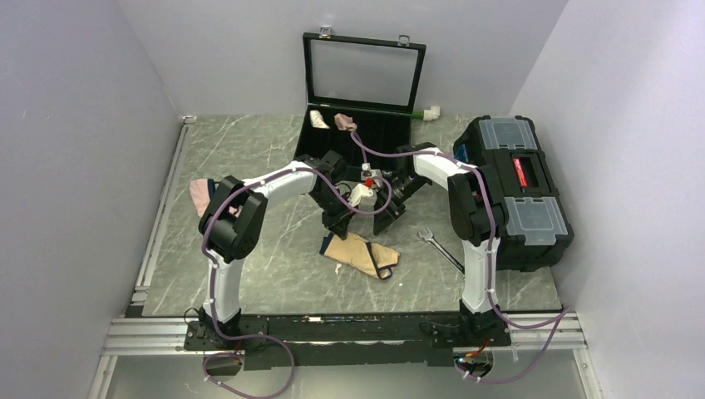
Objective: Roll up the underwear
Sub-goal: Fold the underwear at the center of the board.
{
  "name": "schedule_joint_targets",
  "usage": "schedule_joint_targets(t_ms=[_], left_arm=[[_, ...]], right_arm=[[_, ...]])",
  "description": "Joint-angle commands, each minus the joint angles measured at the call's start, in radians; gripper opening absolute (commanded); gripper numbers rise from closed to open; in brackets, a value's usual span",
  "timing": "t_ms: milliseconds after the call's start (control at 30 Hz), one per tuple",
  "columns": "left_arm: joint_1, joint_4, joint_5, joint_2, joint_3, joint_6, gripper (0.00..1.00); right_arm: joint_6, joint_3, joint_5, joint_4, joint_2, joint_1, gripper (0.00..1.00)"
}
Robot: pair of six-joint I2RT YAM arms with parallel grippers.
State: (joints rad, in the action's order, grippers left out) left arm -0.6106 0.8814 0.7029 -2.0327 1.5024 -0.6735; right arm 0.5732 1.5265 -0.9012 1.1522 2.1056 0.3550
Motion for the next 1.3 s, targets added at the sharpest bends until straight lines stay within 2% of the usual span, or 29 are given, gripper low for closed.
schedule_joint_targets(t_ms=[0, 467, 700, 967, 1267], left_arm=[[0.006, 0.041, -0.039, -0.02, -0.006, 0.015, 0.0], [0.003, 0.015, -0.062, -0.036, -0.065, 0.032, 0.0], [0.002, -0.004, -0.079, -0.048, -0.07, 0.05, 0.0], [0.002, -0.017, -0.087, -0.051, -0.055, 0.069, 0.0], [0.002, -0.023, -0.098, -0.064, -0.043, 0.101, 0.0]], right_arm=[[0.02, -0.004, -0.046, -0.007, -0.094, -0.001, 0.51], [0.014, -0.027, -0.016, -0.03, -0.092, -0.016, 0.51], [-0.049, -0.057, 0.026, -0.105, -0.109, -0.043, 0.5], [-0.044, -0.091, 0.057, -0.122, -0.105, -0.069, 0.51], [-0.053, -0.192, 0.054, -0.176, -0.209, -0.134, 0.5]])
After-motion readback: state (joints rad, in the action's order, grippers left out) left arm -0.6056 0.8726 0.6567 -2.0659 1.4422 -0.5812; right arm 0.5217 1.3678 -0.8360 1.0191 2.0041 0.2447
